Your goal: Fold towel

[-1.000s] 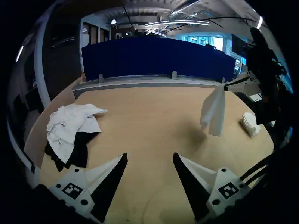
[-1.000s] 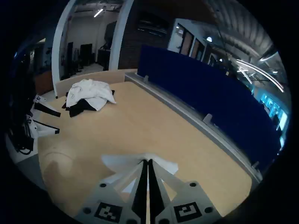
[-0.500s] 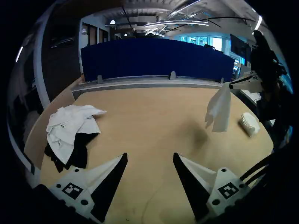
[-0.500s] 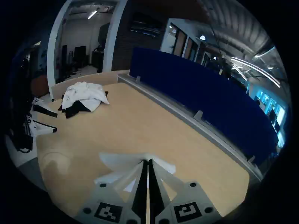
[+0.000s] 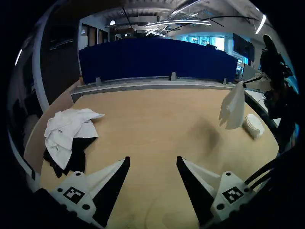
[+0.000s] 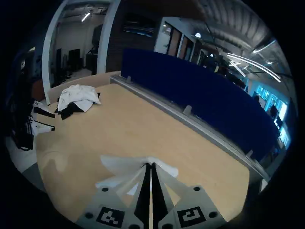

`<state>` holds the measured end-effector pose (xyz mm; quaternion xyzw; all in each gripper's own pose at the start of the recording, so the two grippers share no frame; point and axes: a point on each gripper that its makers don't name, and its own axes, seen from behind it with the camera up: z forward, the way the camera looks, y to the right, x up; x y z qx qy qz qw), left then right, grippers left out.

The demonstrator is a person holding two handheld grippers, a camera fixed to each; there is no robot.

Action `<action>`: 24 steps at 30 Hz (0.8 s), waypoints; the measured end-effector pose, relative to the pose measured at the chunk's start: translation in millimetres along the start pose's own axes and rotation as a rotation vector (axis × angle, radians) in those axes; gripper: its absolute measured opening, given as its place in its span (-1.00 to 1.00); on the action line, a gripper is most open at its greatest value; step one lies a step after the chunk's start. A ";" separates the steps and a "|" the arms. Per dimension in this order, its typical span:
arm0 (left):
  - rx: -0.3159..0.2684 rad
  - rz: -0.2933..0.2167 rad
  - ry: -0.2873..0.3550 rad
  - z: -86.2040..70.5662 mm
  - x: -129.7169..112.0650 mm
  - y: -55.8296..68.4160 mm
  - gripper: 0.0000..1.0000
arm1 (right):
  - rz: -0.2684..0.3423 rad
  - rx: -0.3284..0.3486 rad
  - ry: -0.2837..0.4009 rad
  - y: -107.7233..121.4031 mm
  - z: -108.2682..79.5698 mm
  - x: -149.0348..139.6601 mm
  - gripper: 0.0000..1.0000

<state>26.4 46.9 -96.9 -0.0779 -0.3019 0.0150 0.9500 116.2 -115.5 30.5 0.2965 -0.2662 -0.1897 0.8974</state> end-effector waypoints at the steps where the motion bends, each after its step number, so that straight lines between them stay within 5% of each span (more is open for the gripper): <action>1: -0.001 0.002 -0.001 1.2 0.5 1.2 0.81 | 0.003 -0.006 -0.003 5.5 -2.9 -2.8 -0.94; 24: 0.011 0.032 -0.031 15.7 3.7 17.2 0.81 | 0.010 -0.147 -0.069 139.5 -64.6 -56.4 -0.93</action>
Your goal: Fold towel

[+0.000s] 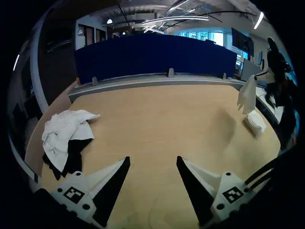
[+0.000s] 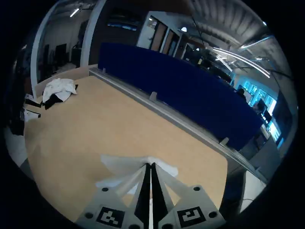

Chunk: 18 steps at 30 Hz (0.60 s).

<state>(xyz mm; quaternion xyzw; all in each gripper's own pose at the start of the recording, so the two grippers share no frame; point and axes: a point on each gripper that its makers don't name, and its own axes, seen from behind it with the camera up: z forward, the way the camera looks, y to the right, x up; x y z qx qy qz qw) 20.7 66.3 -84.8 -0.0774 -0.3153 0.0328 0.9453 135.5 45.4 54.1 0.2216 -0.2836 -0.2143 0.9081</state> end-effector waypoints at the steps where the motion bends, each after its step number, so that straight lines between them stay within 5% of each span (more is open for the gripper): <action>1: 0.001 0.001 -0.001 0.4 0.5 0.4 0.81 | 0.001 -0.005 -0.002 4.5 -0.8 -1.2 -0.93; 18: 0.000 0.025 0.002 1.4 8.6 10.7 0.80 | 0.034 -0.043 -0.031 41.1 -11.0 -30.0 -0.93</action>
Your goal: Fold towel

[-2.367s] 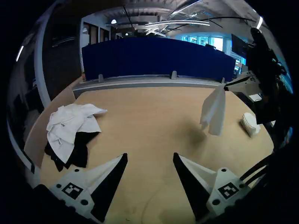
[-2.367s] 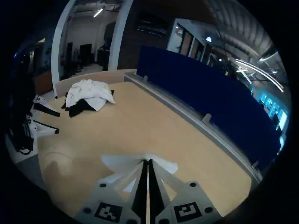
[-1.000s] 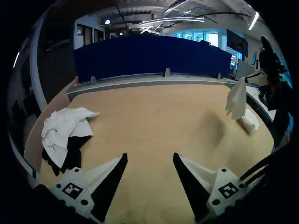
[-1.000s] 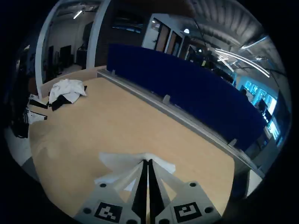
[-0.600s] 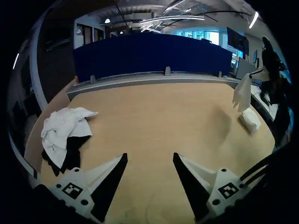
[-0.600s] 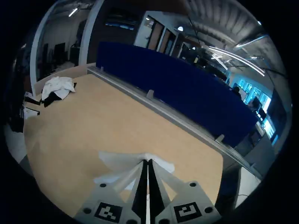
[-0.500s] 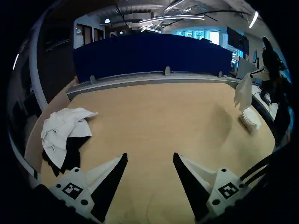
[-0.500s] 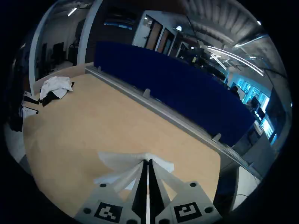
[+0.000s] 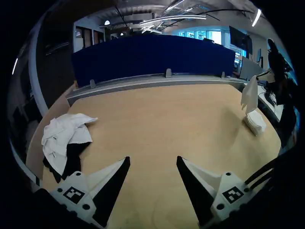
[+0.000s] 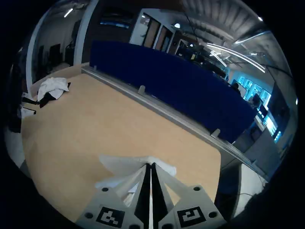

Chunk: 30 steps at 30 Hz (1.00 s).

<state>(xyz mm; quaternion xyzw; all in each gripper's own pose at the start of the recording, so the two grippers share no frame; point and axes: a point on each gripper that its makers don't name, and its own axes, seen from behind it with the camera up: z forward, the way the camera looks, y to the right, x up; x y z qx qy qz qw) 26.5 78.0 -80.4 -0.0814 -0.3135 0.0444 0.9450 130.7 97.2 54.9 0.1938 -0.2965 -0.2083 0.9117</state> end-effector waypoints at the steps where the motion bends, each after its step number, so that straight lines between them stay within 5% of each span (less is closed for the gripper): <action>1: 0.000 0.001 0.000 -0.1 0.2 0.5 0.80 | 0.002 -0.002 -0.001 1.0 -0.2 -1.3 -0.93; 12: -0.007 0.013 0.000 -0.6 2.0 7.9 0.81 | 0.013 -0.024 -0.033 9.8 -11.6 -31.0 -0.93; 30: -0.030 0.044 -0.004 2.6 5.5 24.4 0.81 | 0.150 -0.105 -0.151 19.5 -52.3 -151.4 -0.92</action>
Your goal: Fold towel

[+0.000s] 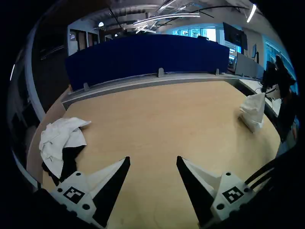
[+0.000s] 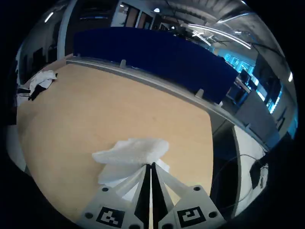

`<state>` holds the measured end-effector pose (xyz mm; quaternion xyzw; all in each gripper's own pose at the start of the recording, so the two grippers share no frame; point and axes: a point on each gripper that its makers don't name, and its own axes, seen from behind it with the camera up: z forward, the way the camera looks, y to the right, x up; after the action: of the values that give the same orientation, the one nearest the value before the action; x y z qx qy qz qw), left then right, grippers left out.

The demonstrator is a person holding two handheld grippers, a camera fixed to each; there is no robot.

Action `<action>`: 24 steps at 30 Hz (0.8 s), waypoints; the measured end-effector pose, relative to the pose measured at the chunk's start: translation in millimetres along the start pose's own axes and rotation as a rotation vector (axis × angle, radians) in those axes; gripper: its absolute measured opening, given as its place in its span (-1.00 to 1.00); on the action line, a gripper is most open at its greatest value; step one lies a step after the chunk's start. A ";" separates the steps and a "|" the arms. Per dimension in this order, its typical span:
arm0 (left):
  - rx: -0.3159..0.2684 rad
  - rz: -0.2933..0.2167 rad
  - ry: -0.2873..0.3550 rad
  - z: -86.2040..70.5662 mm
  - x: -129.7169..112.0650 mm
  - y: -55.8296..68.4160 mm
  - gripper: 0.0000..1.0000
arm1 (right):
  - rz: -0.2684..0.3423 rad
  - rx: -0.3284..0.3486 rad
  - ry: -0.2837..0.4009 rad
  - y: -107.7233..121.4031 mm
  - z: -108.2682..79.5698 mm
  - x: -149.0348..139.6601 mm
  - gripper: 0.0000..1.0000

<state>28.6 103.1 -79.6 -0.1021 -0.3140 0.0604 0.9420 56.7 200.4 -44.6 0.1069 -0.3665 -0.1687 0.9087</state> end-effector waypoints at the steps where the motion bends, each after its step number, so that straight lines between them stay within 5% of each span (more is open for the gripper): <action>1: -0.001 0.002 0.000 0.2 0.1 0.4 0.81 | 0.008 -0.003 -0.006 0.8 0.0 -5.4 -0.92; 24: 0.009 0.018 -0.005 -2.5 -2.8 -1.3 0.81 | 0.111 -0.052 -0.139 4.9 23.0 -103.4 -0.92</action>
<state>28.0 100.9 -82.8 -0.1006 -0.3150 0.0704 0.9411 -28.1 243.1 -91.9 0.0510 -0.4296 -0.1345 0.8915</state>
